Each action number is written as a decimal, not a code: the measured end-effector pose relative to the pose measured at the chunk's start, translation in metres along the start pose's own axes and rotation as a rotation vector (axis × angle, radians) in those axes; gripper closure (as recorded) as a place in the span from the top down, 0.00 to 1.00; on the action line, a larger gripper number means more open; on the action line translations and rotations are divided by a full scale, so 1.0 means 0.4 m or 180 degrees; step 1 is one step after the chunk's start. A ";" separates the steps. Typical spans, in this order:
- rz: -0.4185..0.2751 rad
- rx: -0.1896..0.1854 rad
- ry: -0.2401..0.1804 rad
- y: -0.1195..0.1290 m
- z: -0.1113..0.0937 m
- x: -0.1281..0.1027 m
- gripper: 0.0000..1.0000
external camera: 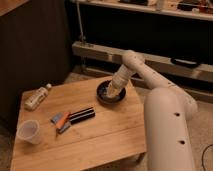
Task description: Push the ceramic bowl across the table
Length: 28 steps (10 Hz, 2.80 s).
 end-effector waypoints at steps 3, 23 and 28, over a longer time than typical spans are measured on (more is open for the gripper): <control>-0.0006 0.0221 0.0112 -0.016 0.098 0.088 0.00; -0.0216 0.0181 -0.0320 0.069 -0.028 -0.182 0.00; -0.0100 0.0370 -0.0223 0.051 -0.069 -0.151 0.00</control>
